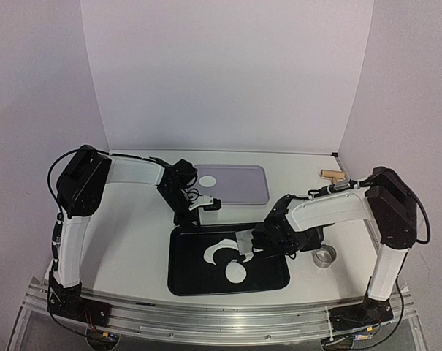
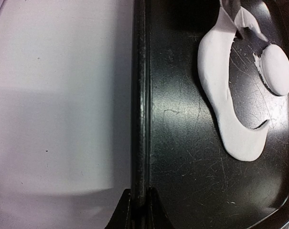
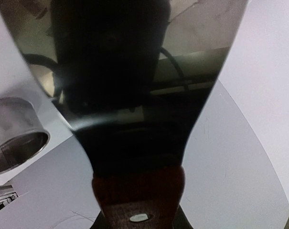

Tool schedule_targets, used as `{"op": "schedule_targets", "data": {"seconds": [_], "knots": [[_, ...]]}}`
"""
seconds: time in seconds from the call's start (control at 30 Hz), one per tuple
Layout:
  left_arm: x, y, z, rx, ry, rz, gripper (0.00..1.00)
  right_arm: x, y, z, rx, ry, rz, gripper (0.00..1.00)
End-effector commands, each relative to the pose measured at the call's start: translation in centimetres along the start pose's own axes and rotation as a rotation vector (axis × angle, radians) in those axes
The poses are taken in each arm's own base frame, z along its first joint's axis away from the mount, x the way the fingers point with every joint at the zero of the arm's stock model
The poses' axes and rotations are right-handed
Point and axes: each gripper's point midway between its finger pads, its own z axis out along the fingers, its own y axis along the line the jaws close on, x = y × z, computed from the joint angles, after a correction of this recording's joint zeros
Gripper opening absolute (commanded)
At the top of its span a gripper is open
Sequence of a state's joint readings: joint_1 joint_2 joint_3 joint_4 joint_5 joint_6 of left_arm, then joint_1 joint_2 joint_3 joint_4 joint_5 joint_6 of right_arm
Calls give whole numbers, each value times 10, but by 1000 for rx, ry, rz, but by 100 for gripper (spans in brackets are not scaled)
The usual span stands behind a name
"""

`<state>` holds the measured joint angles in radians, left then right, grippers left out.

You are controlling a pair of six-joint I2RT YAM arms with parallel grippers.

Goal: Roll out the dumpling wrappers from the dough

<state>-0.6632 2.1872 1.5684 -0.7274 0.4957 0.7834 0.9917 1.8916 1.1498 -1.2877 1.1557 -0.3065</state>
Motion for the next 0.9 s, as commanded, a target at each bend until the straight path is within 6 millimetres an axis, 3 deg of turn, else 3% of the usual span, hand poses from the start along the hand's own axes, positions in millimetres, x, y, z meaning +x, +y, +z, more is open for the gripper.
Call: {"op": "schedule_targets", "data": {"seconds": [0.0,0.17,0.3,0.4,0.47,0.7,0.87], "knots": [[-14,11,-14,-92,-21,80,0,-29,-19,-1,7,-29,83,0],[-11,9,-14,-90,-15,76,0,-29,-28,-9,-17,-70,133,0],[-9,10,-13,-93,-12,76,0,-12,-43,-25,-60,-126,217,0],[-11,12,-13,-100,-13,79,0,9,-42,-37,-134,-159,226,0],[-13,13,-14,-105,-18,83,0,25,-32,-38,-165,-165,193,0],[-14,16,-15,-115,-14,87,0,68,45,-36,-407,-136,27,0],[-13,16,-14,-114,-10,83,0,79,73,-34,-502,-52,-50,0]]}}
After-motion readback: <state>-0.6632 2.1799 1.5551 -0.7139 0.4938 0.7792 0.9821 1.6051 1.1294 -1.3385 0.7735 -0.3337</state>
